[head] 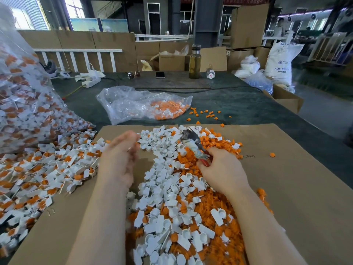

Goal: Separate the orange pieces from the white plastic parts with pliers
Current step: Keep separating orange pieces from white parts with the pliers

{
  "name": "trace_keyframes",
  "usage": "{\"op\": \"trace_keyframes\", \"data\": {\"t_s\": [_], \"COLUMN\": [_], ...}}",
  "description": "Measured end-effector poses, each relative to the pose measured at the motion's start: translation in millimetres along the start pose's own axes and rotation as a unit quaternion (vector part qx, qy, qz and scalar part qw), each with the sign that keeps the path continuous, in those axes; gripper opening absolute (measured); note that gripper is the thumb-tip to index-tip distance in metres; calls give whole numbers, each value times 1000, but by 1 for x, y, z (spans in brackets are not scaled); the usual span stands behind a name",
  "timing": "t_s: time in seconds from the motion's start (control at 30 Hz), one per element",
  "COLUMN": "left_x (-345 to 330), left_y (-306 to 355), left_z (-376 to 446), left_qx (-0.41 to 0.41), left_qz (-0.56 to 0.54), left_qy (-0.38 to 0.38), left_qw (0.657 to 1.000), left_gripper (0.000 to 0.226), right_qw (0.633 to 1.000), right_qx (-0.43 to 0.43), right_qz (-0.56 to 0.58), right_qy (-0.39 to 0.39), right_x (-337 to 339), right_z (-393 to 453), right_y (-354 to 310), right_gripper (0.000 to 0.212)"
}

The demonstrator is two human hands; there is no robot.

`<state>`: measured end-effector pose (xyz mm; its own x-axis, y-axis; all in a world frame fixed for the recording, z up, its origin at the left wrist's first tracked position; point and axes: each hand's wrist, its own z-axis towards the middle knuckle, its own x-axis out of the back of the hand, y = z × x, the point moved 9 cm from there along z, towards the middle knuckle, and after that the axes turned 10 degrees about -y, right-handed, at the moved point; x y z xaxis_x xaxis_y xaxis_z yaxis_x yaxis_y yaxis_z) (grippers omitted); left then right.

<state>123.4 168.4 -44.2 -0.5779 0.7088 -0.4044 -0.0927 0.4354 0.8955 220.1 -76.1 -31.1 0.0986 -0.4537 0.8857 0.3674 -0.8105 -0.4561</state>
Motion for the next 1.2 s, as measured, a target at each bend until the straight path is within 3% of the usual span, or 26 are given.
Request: {"op": "trace_keyframes", "data": {"t_s": [0.07,0.2,0.33,0.4,0.6,0.8,0.97,1.2], "left_x": [-25,-72,-86,-86,-82,-77,-85,-83], "left_y": [2,-17,-27,-28,-25,-17,-21,-22], "left_z": [-7,-17,-14,-13,-13,-18,-23,-26], "left_qx": [-29,-71,-112,-122,-138,-143,-87,-49], "left_qz": [186,452,631,649,608,482,319,217], "left_qy": [-56,-174,-166,-162,-153,-129,-184,-192], "left_qw": [980,872,750,734,767,855,926,956], "left_gripper": [12,16,31,30,16,14,15,21], "right_qw": [1000,998,998,998,999,990,952,942], "right_qx": [4,-4,-13,-16,-8,18,54,78], "right_qz": [-27,-54,-60,-60,-35,140,301,325], "right_qy": [-6,-9,-28,-29,-2,27,26,-12], "right_x": [-2,-4,-8,-8,-2,8,10,9], "right_z": [-1,-2,-2,-1,-3,-2,-5,-10], "right_y": [-3,-4,-4,-4,-8,-7,-13,-26], "right_gripper": [15,20,18,17,11,11,7,15]}}
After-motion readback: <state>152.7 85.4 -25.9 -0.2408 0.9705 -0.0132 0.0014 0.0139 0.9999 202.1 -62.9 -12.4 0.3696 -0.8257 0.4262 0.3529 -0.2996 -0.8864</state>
